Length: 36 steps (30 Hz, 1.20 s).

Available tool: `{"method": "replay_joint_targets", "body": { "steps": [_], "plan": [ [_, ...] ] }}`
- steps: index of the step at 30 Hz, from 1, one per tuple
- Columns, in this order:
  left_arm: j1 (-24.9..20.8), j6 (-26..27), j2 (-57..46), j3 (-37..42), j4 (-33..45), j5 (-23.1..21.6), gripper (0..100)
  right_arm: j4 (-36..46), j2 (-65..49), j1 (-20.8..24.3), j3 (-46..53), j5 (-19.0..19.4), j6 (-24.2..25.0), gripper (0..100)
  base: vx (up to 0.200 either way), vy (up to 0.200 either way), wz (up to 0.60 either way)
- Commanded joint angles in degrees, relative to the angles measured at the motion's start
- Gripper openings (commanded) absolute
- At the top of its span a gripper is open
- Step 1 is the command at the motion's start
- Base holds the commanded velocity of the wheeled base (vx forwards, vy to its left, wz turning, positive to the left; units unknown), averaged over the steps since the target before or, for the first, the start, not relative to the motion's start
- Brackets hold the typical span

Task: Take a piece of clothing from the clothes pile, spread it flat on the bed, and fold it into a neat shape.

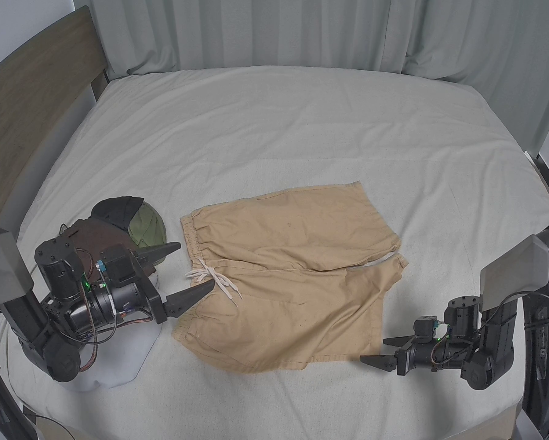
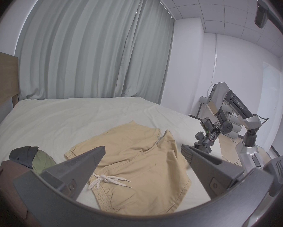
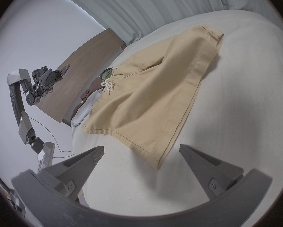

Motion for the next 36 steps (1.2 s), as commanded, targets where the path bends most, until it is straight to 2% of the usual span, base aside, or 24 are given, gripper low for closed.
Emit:
{"method": "replay_joint_targets", "body": {
  "steps": [1, 11, 12, 25, 36],
  "plan": [
    [0.0, 0.0, 0.0, 0.0, -0.2, 0.0, 100, 0.0, 1.2, 0.5, -0.3, 0.0, 0.1, 100, 0.000, 0.000, 0.00],
    [0.1, 0.0, -0.3, -0.2, -0.2, 0.0, 100, -0.1, 1.8, 1.7, -2.0, 0.1, 0.2, 100, 0.000, 0.000, 0.00],
    [0.1, 0.0, -0.2, -0.2, -0.1, 0.0, 100, -0.1, 1.8, 1.6, -2.0, 0.1, 0.2, 0, 0.000, 0.000, 0.00],
    [0.1, 0.0, -0.3, -0.1, -0.2, 0.0, 100, -0.1, 1.7, 0.5, -1.2, -0.5, 0.0, 0, 0.000, 0.000, 0.00],
    [0.0, 0.0, 0.1, 0.0, -0.2, 0.0, 100, 0.0, -3.8, -7.7, 8.6, 0.0, -3.6, 0, 0.000, 0.000, 0.00]
  ]
}}
